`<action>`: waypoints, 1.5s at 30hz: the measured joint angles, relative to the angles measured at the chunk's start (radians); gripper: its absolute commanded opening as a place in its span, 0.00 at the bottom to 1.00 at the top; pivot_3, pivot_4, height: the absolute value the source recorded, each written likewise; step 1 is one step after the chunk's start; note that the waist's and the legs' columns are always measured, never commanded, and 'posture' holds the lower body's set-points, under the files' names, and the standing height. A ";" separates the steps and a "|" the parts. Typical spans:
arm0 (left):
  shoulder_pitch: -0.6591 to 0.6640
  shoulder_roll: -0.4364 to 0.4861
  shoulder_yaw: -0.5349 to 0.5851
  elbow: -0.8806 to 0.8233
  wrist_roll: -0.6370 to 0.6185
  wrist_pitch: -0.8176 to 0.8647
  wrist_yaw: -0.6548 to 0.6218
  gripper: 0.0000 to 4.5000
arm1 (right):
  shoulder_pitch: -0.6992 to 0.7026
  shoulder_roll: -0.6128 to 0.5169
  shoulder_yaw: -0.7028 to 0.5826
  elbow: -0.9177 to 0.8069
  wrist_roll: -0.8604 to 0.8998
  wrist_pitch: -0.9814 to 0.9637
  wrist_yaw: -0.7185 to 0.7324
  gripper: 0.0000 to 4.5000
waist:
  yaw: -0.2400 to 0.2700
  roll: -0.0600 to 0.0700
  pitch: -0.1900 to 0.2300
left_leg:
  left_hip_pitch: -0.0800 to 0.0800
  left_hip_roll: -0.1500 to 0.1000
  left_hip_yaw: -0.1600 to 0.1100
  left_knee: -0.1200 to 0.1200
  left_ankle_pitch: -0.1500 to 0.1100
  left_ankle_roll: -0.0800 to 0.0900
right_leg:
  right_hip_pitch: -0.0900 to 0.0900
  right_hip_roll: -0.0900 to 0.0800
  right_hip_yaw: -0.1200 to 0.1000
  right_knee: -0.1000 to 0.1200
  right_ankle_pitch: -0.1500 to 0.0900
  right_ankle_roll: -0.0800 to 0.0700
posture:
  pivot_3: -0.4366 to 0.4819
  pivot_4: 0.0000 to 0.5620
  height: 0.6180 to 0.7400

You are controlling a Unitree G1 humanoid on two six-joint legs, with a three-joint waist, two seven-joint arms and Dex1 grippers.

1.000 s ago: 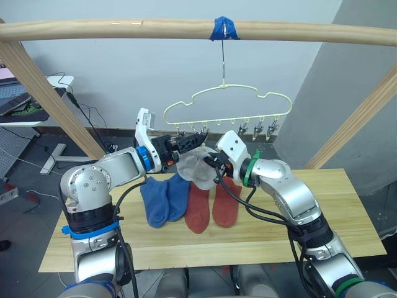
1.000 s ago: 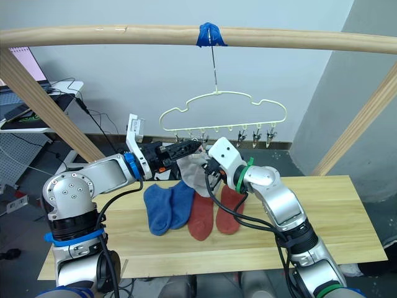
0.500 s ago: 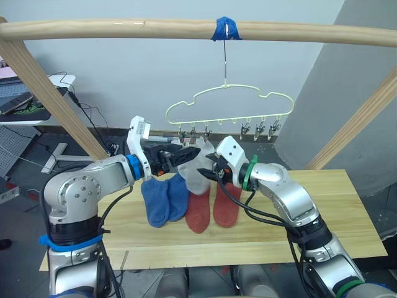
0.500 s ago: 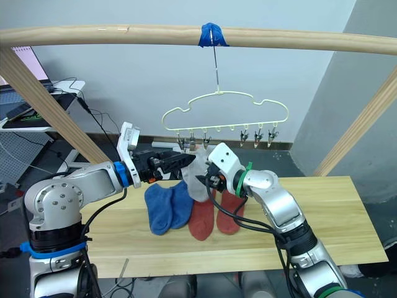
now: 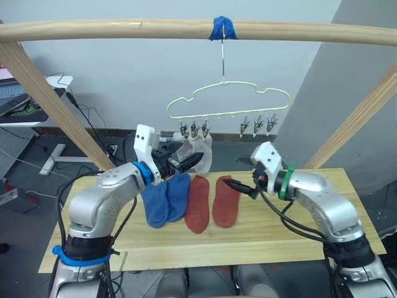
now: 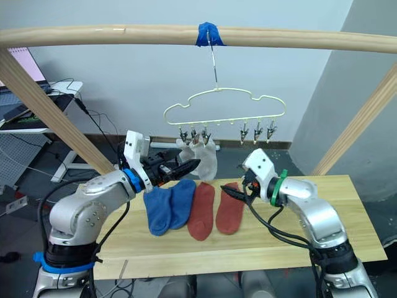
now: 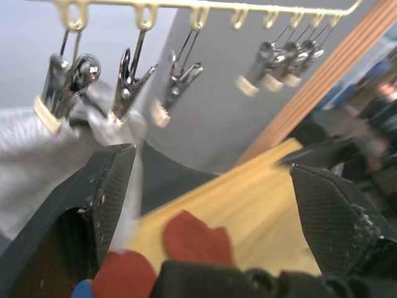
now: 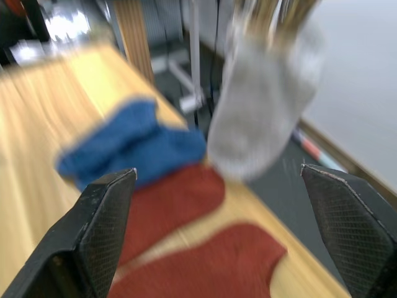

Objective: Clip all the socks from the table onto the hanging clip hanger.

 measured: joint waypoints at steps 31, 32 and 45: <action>0.026 -0.270 -0.145 0.250 0.404 -0.576 0.068 0.59 | 0.063 0.001 -0.071 -0.119 0.136 -0.084 -0.074 1.00 | -0.023 0.000 0.000 | 0.000 0.000 0.001 0.001 0.000 0.000 | 0.000 0.000 0.001 0.000 0.000 0.001 | 0.27 0.27 1.00; 0.020 -0.280 -0.144 0.263 0.410 -0.586 0.078 0.59 | 0.055 0.003 -0.071 -0.119 0.141 -0.085 -0.074 1.00 | -0.023 0.000 0.000 | 0.000 -0.001 0.001 0.001 0.000 0.000 | 0.000 0.000 0.000 0.000 0.000 0.001 | 0.27 0.27 1.00; -0.022 -0.339 -0.112 0.408 0.490 -0.700 0.191 0.59 | -0.023 0.028 -0.069 -0.118 0.207 -0.091 -0.077 1.00 | -0.023 0.000 0.000 | 0.000 -0.001 0.000 0.001 0.000 0.000 | 0.000 0.000 0.000 0.001 0.000 0.001 | 0.27 0.25 1.00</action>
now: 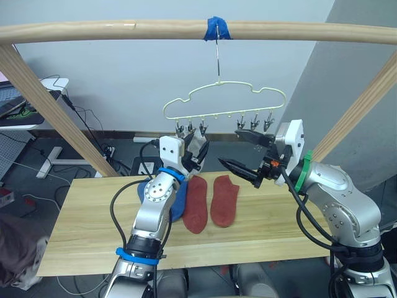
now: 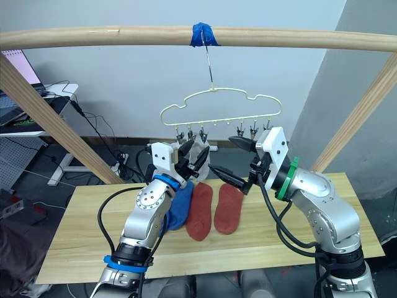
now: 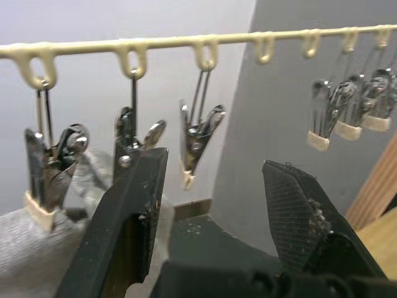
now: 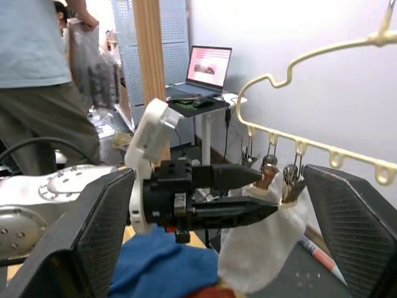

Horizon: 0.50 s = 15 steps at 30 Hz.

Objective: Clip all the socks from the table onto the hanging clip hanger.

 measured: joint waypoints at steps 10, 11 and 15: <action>-0.060 -0.033 0.004 0.099 0.009 -0.058 -0.003 0.59 | -0.010 -0.001 0.001 0.001 0.000 0.000 -0.004 1.00 | -0.002 0.000 0.000 | 0.000 0.000 0.000 0.000 0.000 0.000 | 0.000 0.000 0.000 0.000 0.000 0.000 | 0.26 0.26 1.00; -0.065 -0.037 0.004 0.107 0.010 -0.063 -0.003 0.59 | -0.010 -0.002 0.001 0.001 0.000 0.000 -0.004 1.00 | -0.002 0.000 0.000 | 0.000 0.000 0.000 0.000 0.000 0.000 | 0.000 0.000 0.000 0.000 0.000 0.000 | 0.26 0.26 1.00; -0.079 -0.041 0.003 0.130 0.016 -0.068 -0.003 0.59 | -0.012 -0.002 0.001 0.001 0.001 0.001 -0.006 1.00 | -0.006 0.000 0.000 | 0.000 0.000 0.000 0.000 0.000 0.000 | 0.000 0.000 0.000 0.000 0.000 0.000 | 0.25 0.27 1.00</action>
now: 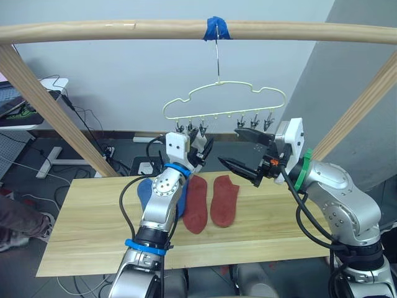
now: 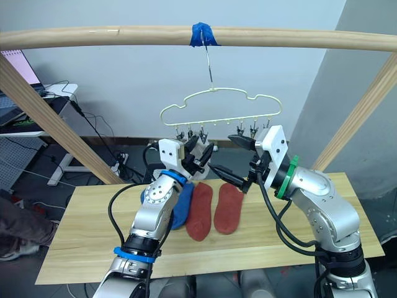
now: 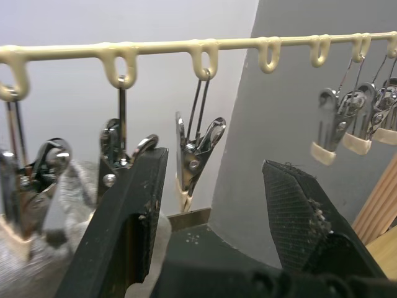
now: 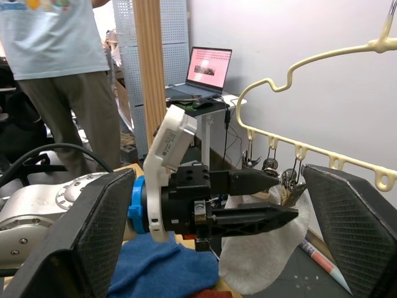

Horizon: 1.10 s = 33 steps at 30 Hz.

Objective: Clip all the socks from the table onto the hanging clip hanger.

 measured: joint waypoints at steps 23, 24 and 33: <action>-0.075 -0.027 0.004 0.084 0.033 -0.064 0.038 0.59 | -0.021 -0.005 0.000 -0.004 0.037 0.019 -0.024 1.00 | -0.021 0.000 0.000 | 0.000 0.000 0.000 0.000 0.000 0.000 | 0.000 0.000 0.000 0.000 0.000 0.000 | 0.24 0.29 1.00; -0.075 -0.027 0.004 0.087 0.033 -0.064 0.039 0.59 | -0.023 -0.005 0.000 -0.005 0.037 0.021 -0.028 1.00 | -0.021 0.000 0.000 | 0.000 0.000 0.000 0.000 0.000 0.000 | 0.000 0.000 0.000 0.000 0.000 0.000 | 0.24 0.29 1.00; -0.084 -0.021 0.004 0.121 0.047 -0.065 0.047 0.40 | -0.036 -0.007 0.000 -0.021 0.058 0.039 -0.036 1.00 | -0.021 0.000 0.000 | 0.000 0.000 0.000 0.000 0.000 0.000 | 0.000 0.000 0.000 0.000 0.000 0.000 | 0.24 0.29 1.00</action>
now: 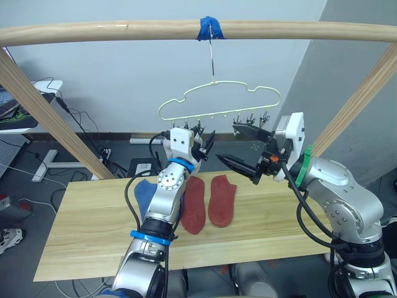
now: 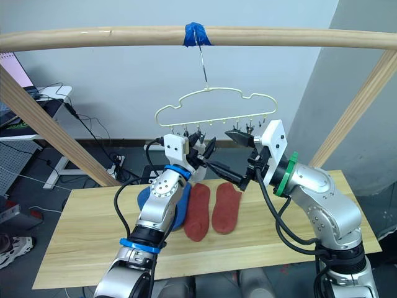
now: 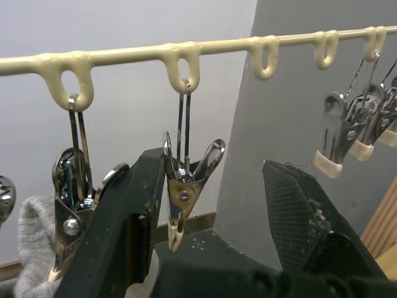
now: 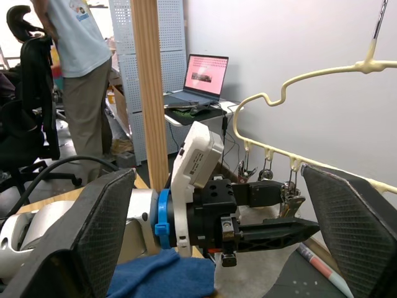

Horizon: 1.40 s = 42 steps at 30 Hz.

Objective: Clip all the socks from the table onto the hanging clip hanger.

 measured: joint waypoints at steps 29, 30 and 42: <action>-0.020 0.015 0.001 0.025 0.013 -0.021 0.021 0.28 | 0.006 -0.006 0.009 0.000 0.009 -0.018 0.001 1.00 | 0.001 0.000 0.000 | 0.000 0.000 0.000 0.000 0.000 0.000 | 0.000 0.000 0.000 0.000 0.000 0.000 | 0.25 0.28 1.00; -0.020 0.015 0.001 0.025 0.013 -0.021 0.021 0.28 | 0.007 -0.007 0.009 0.000 0.009 -0.019 0.001 1.00 | 0.001 0.000 0.000 | 0.000 0.000 0.000 0.000 0.000 0.000 | 0.000 0.000 0.000 0.000 0.000 0.000 | 0.25 0.28 1.00; -0.020 0.014 0.001 0.027 0.009 -0.033 0.015 0.07 | 0.015 -0.009 0.010 0.001 0.009 -0.019 -0.003 1.00 | 0.001 0.000 0.000 | 0.000 0.000 0.000 0.000 0.000 0.000 | 0.000 0.000 0.000 0.000 0.000 0.000 | 0.25 0.28 1.00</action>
